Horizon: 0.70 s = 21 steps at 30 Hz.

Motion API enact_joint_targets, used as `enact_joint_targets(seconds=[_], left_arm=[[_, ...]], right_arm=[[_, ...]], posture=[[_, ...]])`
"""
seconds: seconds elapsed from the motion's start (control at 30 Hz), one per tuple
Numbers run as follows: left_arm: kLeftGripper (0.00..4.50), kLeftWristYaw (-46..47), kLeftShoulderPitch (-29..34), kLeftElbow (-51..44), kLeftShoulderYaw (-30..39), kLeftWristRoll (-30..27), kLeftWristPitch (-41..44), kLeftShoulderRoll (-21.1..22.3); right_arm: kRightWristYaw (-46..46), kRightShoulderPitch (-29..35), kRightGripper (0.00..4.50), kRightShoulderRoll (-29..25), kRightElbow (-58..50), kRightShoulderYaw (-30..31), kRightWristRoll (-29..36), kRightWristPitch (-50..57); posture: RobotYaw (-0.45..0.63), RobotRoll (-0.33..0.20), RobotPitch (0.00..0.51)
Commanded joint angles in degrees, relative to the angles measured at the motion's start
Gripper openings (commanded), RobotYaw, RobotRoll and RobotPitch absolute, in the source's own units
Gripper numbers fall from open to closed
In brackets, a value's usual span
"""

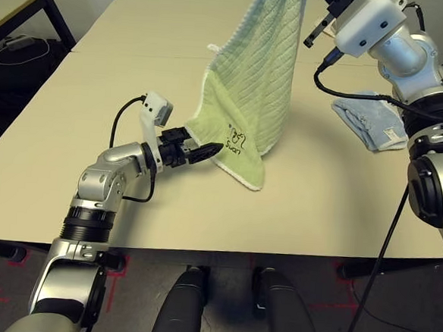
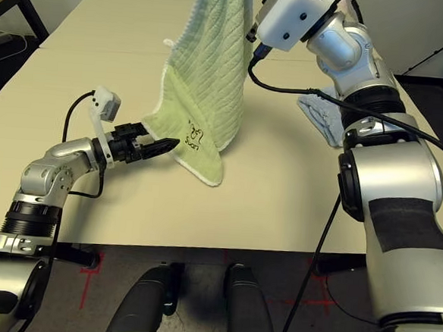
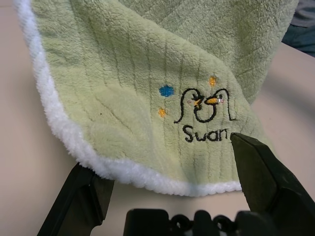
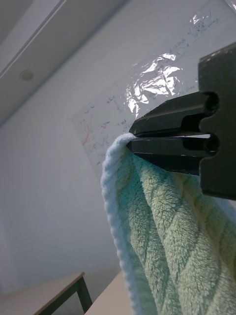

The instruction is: Fold the towel and set it aside.

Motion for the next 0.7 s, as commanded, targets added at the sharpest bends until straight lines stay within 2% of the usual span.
enact_joint_targets(seconds=[0.03, 0.27, 0.43, 0.53, 0.7], left_arm=[[4.50, -0.99, -0.50, 0.15, 0.29, -0.42, 1.01, 0.96], [4.50, -1.78, -2.17, 4.13, 2.24, -1.30, 2.90, 3.13], [4.50, 0.33, -9.59, 13.83, 4.31, -1.16, 1.65, 0.52], [4.50, 0.48, -13.23, 18.20, 5.33, -2.00, 3.97, -1.08], [4.50, -2.40, -15.47, 21.74, 4.16, -2.44, 11.08, -0.19]], right_arm=[[-0.40, -0.76, 0.04, -0.84, 0.49, 0.50, -0.33, -0.57], [-0.01, -1.08, 0.04, -0.60, 0.57, 0.37, 0.01, -0.70], [0.54, -0.95, 0.04, -0.05, 0.80, 0.50, 0.21, -0.76], [0.92, -0.90, 0.04, 0.17, 0.77, 0.51, 0.34, -0.90], [1.63, -0.69, 0.04, -0.11, 0.51, 0.20, 0.89, -1.19]], posture=[[0.04, 0.000, 0.093], [0.04, 0.000, 0.096], [0.05, 0.000, 0.101], [0.05, 0.000, 0.101], [0.03, 0.000, 0.100]])
